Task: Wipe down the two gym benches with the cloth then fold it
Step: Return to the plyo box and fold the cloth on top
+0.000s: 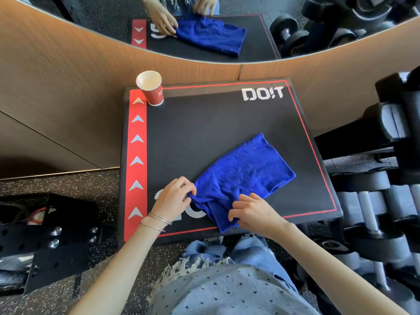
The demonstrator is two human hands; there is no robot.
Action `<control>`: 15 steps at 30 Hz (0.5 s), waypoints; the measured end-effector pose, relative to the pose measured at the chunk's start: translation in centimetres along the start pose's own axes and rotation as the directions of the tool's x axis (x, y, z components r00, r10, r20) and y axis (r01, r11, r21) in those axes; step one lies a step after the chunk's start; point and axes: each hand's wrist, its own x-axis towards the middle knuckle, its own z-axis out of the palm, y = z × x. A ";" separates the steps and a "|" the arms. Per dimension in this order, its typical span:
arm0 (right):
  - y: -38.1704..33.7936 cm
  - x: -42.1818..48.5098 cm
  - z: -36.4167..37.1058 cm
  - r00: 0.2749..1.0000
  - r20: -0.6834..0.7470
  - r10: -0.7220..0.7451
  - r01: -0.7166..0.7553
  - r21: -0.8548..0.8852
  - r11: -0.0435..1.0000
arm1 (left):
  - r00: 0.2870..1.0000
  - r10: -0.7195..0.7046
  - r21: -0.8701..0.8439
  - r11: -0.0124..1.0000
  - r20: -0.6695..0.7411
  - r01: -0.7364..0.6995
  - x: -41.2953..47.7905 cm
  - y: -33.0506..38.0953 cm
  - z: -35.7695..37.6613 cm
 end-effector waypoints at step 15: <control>0.9 0.4 0.7 0.982 0.189 -0.012 -0.025 0.190 0.981 | 0.991 -0.090 0.215 0.971 -0.095 0.108 0.5 -0.5 -0.8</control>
